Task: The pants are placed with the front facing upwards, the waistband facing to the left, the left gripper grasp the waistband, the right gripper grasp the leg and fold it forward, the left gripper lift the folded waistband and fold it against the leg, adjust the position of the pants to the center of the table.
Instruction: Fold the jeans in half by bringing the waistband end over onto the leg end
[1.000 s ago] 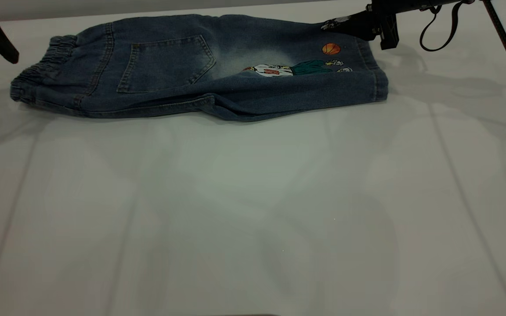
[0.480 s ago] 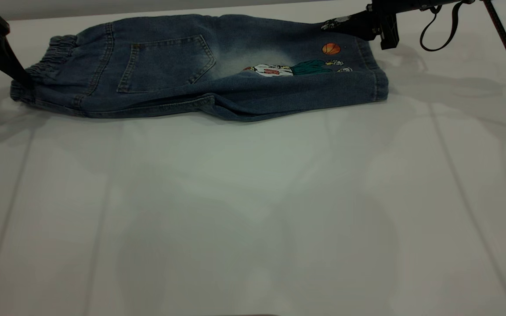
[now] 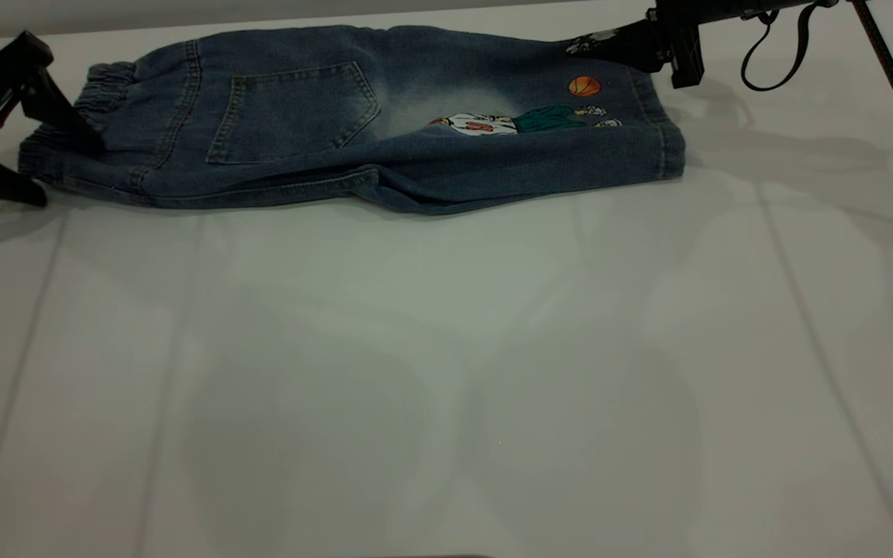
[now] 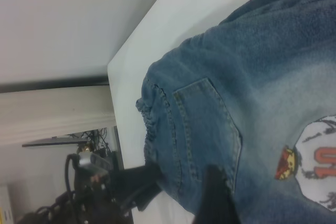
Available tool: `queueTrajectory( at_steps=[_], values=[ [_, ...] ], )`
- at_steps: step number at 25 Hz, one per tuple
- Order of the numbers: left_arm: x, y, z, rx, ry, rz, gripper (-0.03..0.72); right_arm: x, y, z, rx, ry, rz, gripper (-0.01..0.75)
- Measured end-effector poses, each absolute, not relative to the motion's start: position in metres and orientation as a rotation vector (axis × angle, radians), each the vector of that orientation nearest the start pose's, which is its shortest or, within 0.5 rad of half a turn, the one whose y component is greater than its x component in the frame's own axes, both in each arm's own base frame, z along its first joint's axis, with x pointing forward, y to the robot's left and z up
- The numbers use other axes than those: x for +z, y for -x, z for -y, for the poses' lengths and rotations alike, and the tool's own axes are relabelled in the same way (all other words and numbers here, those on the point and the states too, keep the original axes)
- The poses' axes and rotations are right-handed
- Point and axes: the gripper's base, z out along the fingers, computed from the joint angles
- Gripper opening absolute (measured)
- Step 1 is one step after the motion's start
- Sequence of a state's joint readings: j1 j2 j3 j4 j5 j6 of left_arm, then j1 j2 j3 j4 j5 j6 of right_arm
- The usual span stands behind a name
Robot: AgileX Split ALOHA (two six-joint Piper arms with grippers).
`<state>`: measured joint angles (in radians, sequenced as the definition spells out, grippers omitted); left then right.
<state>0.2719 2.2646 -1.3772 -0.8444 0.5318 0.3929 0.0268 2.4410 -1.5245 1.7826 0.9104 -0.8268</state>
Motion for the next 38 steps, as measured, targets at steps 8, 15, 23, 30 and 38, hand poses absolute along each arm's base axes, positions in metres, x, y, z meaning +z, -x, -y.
queueTrajectory(
  at_steps=[8,15,23,30,38],
  values=[
    [0.063,-0.431,-0.085,-0.572,0.825,-2.554,0.566,0.075,-0.473,-0.083,1.549,-0.616,-2.236,0.435],
    [0.057,-0.433,-0.086,-0.573,0.868,-2.536,0.274,0.074,-0.471,-0.089,1.539,-0.562,-2.260,0.435],
    [0.070,-0.431,-0.078,-0.634,0.762,-2.580,0.102,0.099,-0.476,-0.151,1.482,-0.177,-2.356,0.435],
    [0.132,-0.429,-0.052,-0.604,0.454,-2.593,0.100,0.107,-0.473,-0.207,1.162,0.084,-2.482,0.435],
    [0.186,-0.422,-0.006,-0.594,0.175,-2.574,0.100,0.075,-0.467,-0.244,1.053,0.136,-2.524,0.435]
  ],
)
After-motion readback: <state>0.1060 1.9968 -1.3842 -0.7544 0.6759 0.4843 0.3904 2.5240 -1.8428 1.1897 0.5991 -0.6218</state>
